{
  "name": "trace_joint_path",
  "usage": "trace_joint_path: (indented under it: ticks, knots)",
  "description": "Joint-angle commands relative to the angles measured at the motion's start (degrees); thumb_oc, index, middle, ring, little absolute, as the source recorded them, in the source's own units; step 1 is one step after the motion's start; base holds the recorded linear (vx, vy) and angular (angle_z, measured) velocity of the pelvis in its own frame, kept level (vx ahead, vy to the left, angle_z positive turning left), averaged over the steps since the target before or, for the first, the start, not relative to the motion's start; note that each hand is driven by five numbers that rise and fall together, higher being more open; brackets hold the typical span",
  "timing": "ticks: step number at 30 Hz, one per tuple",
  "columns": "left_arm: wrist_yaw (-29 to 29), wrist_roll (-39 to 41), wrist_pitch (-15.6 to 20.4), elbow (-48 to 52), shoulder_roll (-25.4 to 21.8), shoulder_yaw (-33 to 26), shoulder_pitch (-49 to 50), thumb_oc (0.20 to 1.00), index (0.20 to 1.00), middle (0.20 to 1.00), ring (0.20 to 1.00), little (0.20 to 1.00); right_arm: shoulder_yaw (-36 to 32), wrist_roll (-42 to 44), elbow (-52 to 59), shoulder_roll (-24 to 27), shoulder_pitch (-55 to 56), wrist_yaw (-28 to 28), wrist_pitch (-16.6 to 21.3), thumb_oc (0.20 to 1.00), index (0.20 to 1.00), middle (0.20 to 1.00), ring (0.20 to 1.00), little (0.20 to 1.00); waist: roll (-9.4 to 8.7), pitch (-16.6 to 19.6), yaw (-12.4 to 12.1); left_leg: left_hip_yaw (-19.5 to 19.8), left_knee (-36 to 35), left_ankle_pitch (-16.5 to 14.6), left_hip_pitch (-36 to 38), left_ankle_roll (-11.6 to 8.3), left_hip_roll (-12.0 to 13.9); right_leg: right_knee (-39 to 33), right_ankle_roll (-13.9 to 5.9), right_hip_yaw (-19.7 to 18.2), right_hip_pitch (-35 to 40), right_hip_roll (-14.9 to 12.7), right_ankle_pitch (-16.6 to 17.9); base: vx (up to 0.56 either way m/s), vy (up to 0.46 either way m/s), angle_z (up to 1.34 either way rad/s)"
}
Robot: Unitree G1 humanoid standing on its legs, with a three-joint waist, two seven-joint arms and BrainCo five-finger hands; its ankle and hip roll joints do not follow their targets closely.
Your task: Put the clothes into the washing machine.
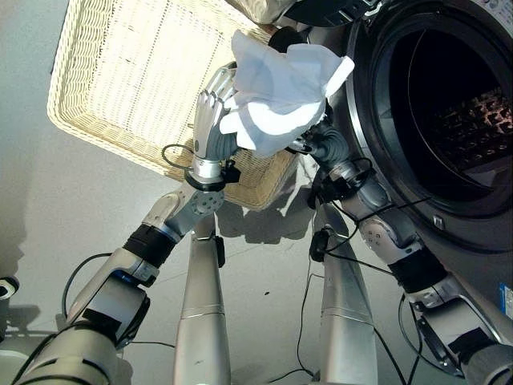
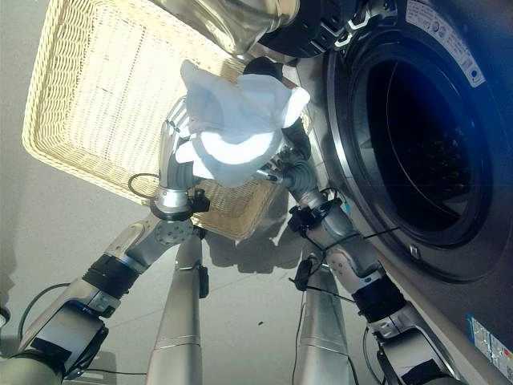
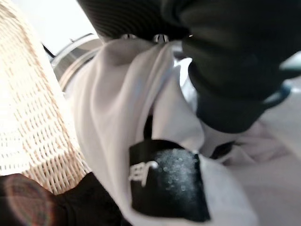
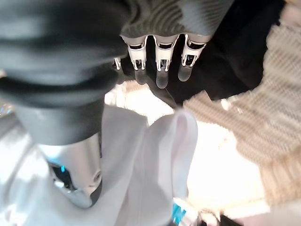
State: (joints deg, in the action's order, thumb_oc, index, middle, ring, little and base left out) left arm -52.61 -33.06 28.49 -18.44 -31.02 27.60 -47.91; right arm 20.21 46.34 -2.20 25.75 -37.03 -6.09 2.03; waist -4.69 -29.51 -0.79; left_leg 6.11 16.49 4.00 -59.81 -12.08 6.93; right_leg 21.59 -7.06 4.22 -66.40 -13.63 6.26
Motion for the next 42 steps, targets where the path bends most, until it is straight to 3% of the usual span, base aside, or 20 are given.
trace_joint_path:
  ticks: [1,7,8,9,10,26,32,33,35,42]
  knots:
    - [0.8,-2.7,1.2,9.2,0.2,0.3,-2.9,0.200,0.200,0.200,0.200,0.200,1.4,5.3,9.9,0.7,0.9,-5.0,0.5,1.000,1.000,1.000,1.000,1.000,1.70,-0.3,1.0,0.6,-0.9,2.3,-0.5,5.92,-4.7,-2.2,-4.50,1.8,0.8,2.0,5.7,0.00,0.000,0.00]
    - [3.6,-2.2,1.8,7.9,0.1,2.6,-4.0,0.200,0.200,0.200,0.200,0.200,2.0,8.6,10.8,0.2,-0.1,-7.1,1.3,1.000,1.000,1.000,1.000,1.000,1.80,-0.3,1.0,0.5,-0.7,2.5,-0.8,5.82,-4.7,-2.4,-4.72,1.9,0.7,1.9,6.1,0.00,0.000,0.00]
    - [4.8,-1.6,2.0,7.7,0.0,4.3,-4.3,0.200,0.200,0.200,0.200,0.200,1.9,9.4,11.2,0.2,-0.4,-7.3,3.2,0.937,0.937,0.937,0.937,0.937,1.96,-0.3,1.1,0.4,-0.7,2.6,-0.9,5.76,-4.6,-2.5,-4.82,1.7,0.6,1.9,6.2,0.00,0.000,0.00]
    - [4.8,-1.1,2.1,7.6,0.0,4.7,-4.4,0.200,0.200,0.200,0.200,0.200,1.9,9.5,11.2,0.1,-0.5,-7.3,3.7,0.645,0.645,0.645,0.645,0.645,2.03,-0.3,1.2,0.4,-0.6,2.6,-1.0,5.77,-4.6,-2.4,-4.82,1.6,0.5,1.8,6.2,0.00,0.000,0.00]
    - [5.1,-0.8,2.5,7.3,0.1,5.0,-4.4,0.200,0.200,0.200,0.200,0.200,1.8,10.2,11.2,0.0,-0.6,-7.5,4.5,0.200,0.200,0.200,0.200,0.200,2.12,-0.3,1.2,0.3,-0.4,2.6,-1.1,5.74,-4.6,-2.3,-4.87,1.5,0.4,1.9,6.2,0.00,0.000,0.00]
    - [6.0,-2.0,2.1,6.9,1.5,7.3,-4.6,0.200,0.200,0.200,0.200,0.200,0.5,10.8,11.7,-1.4,0.3,-6.4,7.7,0.200,0.200,0.200,0.200,0.200,2.33,-0.3,1.7,-0.2,0.2,2.8,-2.0,5.60,-4.5,-2.4,-5.02,0.9,-0.2,1.8,6.4,0.00,0.000,0.00]
    - [5.6,-1.9,0.2,7.0,1.6,7.0,-4.1,0.206,0.206,0.206,0.206,0.206,-0.1,11.2,12.3,-1.6,0.6,-6.0,9.0,0.200,0.200,0.200,0.200,0.200,2.34,-0.3,1.8,-0.2,0.3,2.8,-2.0,5.63,-4.5,-2.2,-4.99,0.8,-0.2,1.9,6.4,0.00,0.000,0.00]
    - [6.4,-1.0,-0.4,6.9,1.6,6.9,-4.0,1.000,1.000,1.000,1.000,1.000,-0.2,11.5,12.1,-1.7,0.7,-6.0,9.4,0.200,0.200,0.200,0.200,0.200,2.35,-0.3,1.8,-0.1,0.4,2.9,-2.0,5.61,-4.5,-2.3,-4.98,0.8,-0.2,2.0,6.5,0.00,0.000,0.00]
    - [6.5,0.0,-3.2,6.5,1.7,6.6,-3.6,1.000,1.000,1.000,1.000,1.000,-0.8,11.5,12.2,-1.8,0.9,-5.7,10.5,0.200,0.200,0.200,0.200,0.200,2.36,-0.3,1.8,-0.2,0.3,2.9,-1.9,5.62,-4.4,-2.2,-4.99,0.6,-0.2,2.1,6.4,0.00,0.000,0.00]
    - [7.9,-0.1,-6.6,4.6,0.9,6.1,-3.1,1.000,1.000,1.000,1.000,1.000,-3.0,10.6,11.7,-2.2,1.4,-4.0,14.3,0.200,0.200,0.200,0.200,0.200,2.40,-0.3,1.9,-0.4,0.0,3.1,-1.7,5.65,-4.3,-2.5,-5.15,0.7,0.0,1.9,6.8,0.00,0.000,0.00]
